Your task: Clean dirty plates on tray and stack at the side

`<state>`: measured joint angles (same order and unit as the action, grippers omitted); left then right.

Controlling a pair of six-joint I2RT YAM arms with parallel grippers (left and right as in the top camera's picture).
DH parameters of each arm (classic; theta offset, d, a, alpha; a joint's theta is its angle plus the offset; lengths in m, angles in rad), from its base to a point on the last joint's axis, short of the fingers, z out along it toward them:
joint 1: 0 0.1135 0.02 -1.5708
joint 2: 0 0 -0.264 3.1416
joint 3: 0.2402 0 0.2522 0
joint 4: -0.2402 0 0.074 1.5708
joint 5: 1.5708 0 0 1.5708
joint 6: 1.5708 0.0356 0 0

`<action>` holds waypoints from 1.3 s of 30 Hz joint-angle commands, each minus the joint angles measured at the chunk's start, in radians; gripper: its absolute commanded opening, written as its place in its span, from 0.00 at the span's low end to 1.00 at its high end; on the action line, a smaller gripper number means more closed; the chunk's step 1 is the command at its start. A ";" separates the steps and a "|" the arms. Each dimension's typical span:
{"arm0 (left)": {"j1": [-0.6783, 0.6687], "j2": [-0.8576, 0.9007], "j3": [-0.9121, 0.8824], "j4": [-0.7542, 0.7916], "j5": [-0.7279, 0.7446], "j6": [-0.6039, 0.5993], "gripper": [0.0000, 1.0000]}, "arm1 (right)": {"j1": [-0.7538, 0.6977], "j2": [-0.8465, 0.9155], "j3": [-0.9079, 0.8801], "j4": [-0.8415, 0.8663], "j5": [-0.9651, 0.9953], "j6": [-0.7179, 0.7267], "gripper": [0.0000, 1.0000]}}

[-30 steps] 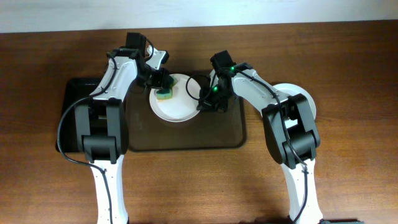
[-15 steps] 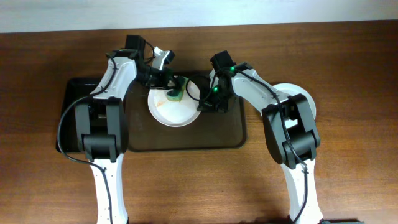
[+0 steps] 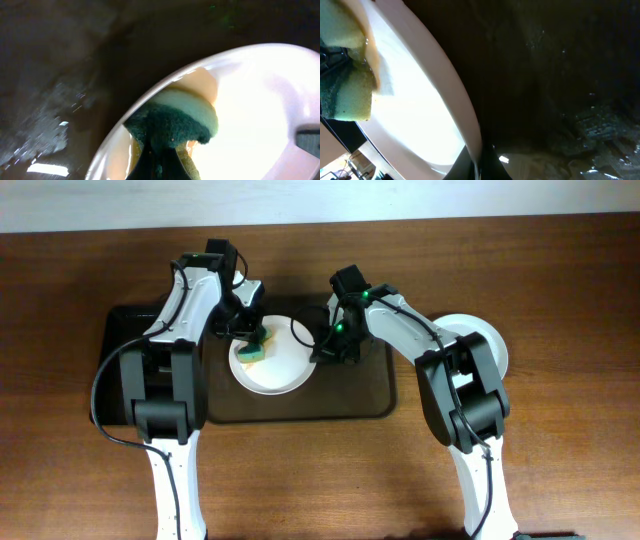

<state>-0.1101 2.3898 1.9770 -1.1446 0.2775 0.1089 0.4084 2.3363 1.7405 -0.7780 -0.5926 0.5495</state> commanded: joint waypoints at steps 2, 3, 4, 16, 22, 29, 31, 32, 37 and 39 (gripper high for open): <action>-0.038 0.039 -0.021 0.011 0.232 0.118 0.01 | -0.010 0.063 -0.039 -0.010 0.072 0.005 0.04; -0.041 0.039 -0.021 0.011 0.233 0.117 0.01 | -0.010 0.063 -0.039 -0.010 0.072 0.005 0.04; -0.042 0.039 -0.021 0.010 0.232 0.117 0.01 | -0.010 0.063 -0.039 -0.010 0.072 0.005 0.04; -0.061 0.039 -0.021 0.005 -0.158 -0.040 0.01 | -0.010 0.063 -0.039 -0.007 0.072 0.005 0.04; -0.070 0.039 -0.021 0.016 0.204 0.117 0.01 | -0.010 0.063 -0.039 -0.007 0.072 0.005 0.04; -0.066 0.039 -0.009 0.013 -0.204 -0.121 0.01 | -0.010 0.063 -0.039 -0.010 0.072 0.005 0.04; -0.071 0.039 -0.009 -0.060 -0.280 -0.125 0.01 | -0.010 0.063 -0.039 -0.010 0.072 0.005 0.04; -0.072 0.039 -0.009 -0.092 -0.285 -0.124 0.01 | -0.010 0.063 -0.039 -0.010 0.072 0.005 0.04; -0.072 0.039 -0.009 -0.139 -0.005 0.051 0.01 | -0.010 0.063 -0.039 -0.010 0.072 0.005 0.04; -0.068 0.039 -0.009 -0.122 0.080 0.093 0.01 | -0.010 0.063 -0.039 -0.011 0.071 0.005 0.04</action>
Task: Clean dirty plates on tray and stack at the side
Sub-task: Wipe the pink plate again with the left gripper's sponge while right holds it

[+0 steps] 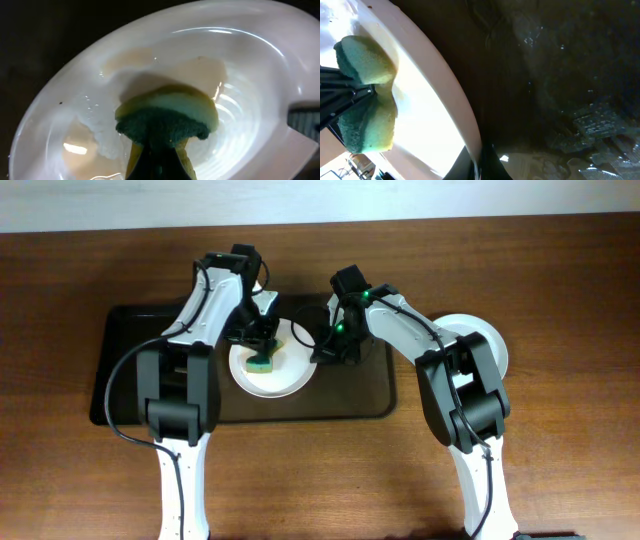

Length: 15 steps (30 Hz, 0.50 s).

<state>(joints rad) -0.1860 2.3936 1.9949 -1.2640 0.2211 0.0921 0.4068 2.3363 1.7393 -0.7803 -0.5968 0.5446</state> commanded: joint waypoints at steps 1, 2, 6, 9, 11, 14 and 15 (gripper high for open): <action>0.013 0.035 -0.027 0.016 0.142 0.109 0.01 | -0.008 0.063 -0.038 -0.008 0.073 0.010 0.04; 0.019 0.035 -0.027 0.031 0.134 0.107 0.01 | -0.008 0.063 -0.038 -0.008 0.073 0.010 0.04; 0.025 0.035 -0.014 0.045 -0.164 -0.022 0.01 | -0.008 0.063 -0.038 -0.008 0.073 0.010 0.04; 0.025 0.035 0.006 0.019 -0.343 -0.071 0.01 | -0.008 0.063 -0.038 -0.008 0.072 0.010 0.04; 0.025 0.035 0.007 0.007 -0.365 -0.085 0.01 | -0.008 0.063 -0.038 -0.008 0.072 0.010 0.04; 0.018 0.035 0.007 -0.017 -0.358 -0.085 0.01 | -0.008 0.063 -0.038 -0.008 0.072 0.010 0.04; 0.015 0.035 0.007 -0.017 -0.286 -0.069 0.01 | -0.008 0.063 -0.038 -0.008 0.072 0.010 0.04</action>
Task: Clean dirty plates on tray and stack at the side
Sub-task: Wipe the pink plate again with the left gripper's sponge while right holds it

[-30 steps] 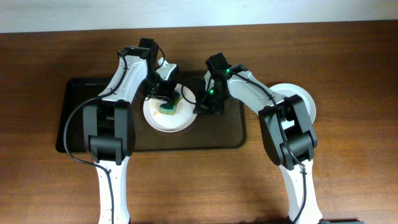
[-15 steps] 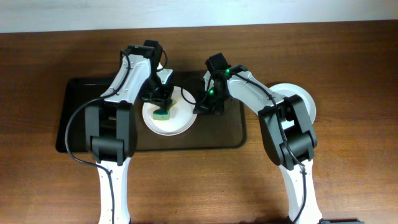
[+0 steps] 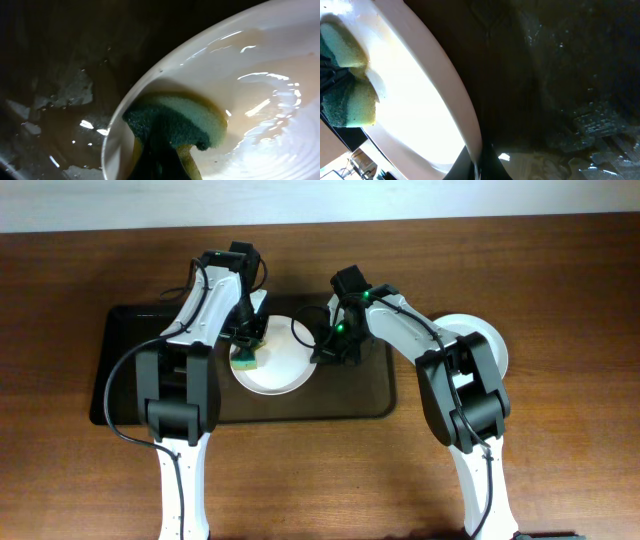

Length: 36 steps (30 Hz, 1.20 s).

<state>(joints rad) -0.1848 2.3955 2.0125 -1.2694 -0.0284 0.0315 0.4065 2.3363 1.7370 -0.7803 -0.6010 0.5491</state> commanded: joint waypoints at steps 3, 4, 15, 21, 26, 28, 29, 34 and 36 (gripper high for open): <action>0.014 0.034 -0.011 0.000 0.323 0.206 0.01 | -0.008 0.063 -0.035 -0.008 0.077 0.005 0.04; 0.016 0.034 -0.011 0.007 0.394 0.248 0.01 | -0.008 0.063 -0.035 -0.008 0.077 0.005 0.04; -0.002 0.034 -0.010 0.032 -0.166 -0.019 0.01 | -0.008 0.063 -0.035 -0.008 0.077 0.005 0.04; -0.011 0.034 -0.010 -0.052 0.029 0.032 0.01 | -0.008 0.063 -0.035 -0.008 0.077 0.005 0.04; -0.011 0.034 -0.010 -0.010 0.347 0.247 0.01 | -0.008 0.063 -0.035 -0.008 0.077 0.005 0.04; -0.011 0.034 -0.010 0.075 0.345 0.231 0.01 | -0.008 0.063 -0.035 -0.008 0.077 0.005 0.04; -0.011 0.034 -0.010 0.134 0.332 0.190 0.01 | -0.008 0.063 -0.035 -0.008 0.077 0.005 0.04; -0.015 0.034 -0.010 0.263 -0.055 0.058 0.01 | -0.008 0.063 -0.035 -0.008 0.077 0.005 0.04; -0.018 0.034 -0.010 0.228 -0.175 0.058 0.01 | -0.008 0.063 -0.035 -0.007 0.077 0.005 0.04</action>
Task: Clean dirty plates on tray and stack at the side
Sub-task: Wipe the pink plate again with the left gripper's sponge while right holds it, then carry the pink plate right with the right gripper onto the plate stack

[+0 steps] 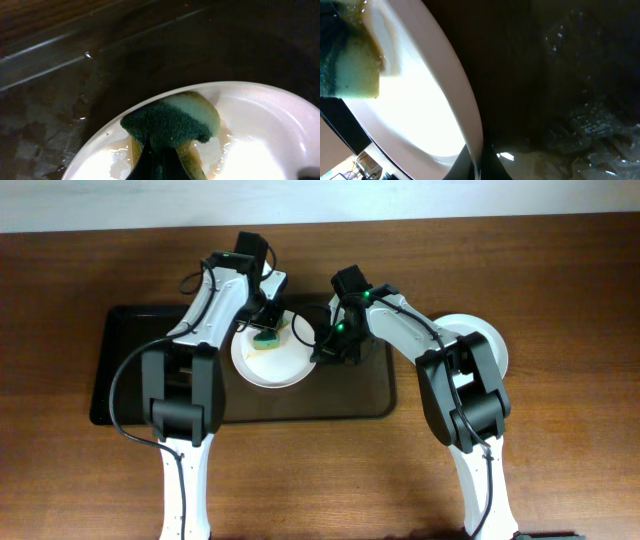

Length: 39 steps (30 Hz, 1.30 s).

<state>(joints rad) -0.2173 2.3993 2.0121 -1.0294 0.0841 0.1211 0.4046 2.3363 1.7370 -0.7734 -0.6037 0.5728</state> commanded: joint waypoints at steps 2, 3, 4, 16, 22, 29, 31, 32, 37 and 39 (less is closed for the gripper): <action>0.014 0.030 -0.010 -0.084 -0.301 -0.032 0.01 | -0.006 0.063 -0.035 -0.014 0.080 -0.018 0.04; 0.013 0.030 -0.010 -0.114 -0.298 -0.045 0.01 | -0.006 0.063 -0.035 -0.014 0.080 -0.018 0.04; 0.011 0.030 -0.010 -0.148 -0.298 -0.067 0.01 | -0.006 0.063 -0.035 -0.014 0.080 -0.019 0.04; 0.008 0.030 -0.010 -0.334 0.264 0.104 0.01 | -0.006 0.063 -0.035 -0.015 0.079 -0.019 0.04; 0.020 0.030 0.000 -0.203 0.399 0.101 0.01 | -0.006 0.063 -0.035 -0.015 0.080 -0.019 0.04; 0.147 0.030 0.414 -0.318 0.398 0.070 0.01 | -0.006 0.063 -0.035 -0.014 0.080 -0.018 0.04; 0.197 0.030 0.551 -0.338 0.379 0.026 0.01 | -0.006 0.056 -0.035 -0.015 0.088 -0.019 0.04; 0.214 0.030 0.570 -0.339 0.380 0.025 0.01 | -0.007 0.042 -0.034 -0.023 0.107 -0.019 0.04; 0.220 0.039 0.567 -0.388 0.299 0.026 0.01 | -0.004 -0.154 -0.014 -0.158 0.402 -0.023 0.04; 0.216 0.040 0.564 -0.393 0.285 0.026 0.01 | 0.000 -0.248 -0.014 -0.222 0.560 -0.023 0.04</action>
<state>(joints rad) 0.0078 2.4390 2.5759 -1.4166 0.4076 0.1585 0.4046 2.2299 1.7241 -0.9531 -0.3054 0.5507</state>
